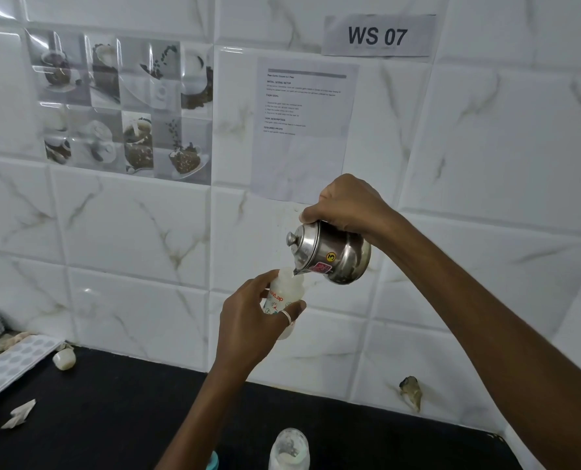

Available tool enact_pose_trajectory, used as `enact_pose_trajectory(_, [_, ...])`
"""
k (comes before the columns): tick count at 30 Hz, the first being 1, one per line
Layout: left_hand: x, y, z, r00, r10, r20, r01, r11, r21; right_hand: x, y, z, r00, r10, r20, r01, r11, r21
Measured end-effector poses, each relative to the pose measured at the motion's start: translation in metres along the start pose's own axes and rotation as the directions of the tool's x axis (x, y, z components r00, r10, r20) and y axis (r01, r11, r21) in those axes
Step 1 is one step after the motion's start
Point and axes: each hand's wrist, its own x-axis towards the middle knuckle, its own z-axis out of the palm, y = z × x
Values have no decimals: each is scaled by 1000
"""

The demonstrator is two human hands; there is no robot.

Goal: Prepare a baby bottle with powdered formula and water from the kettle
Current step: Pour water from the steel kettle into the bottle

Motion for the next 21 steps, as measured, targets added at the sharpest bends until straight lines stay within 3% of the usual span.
enact_pose_trajectory(21, [1,-1,0,1000,-3,2,3,1000,-6,3,-1,2,1000,-3,10,4,1000,-22])
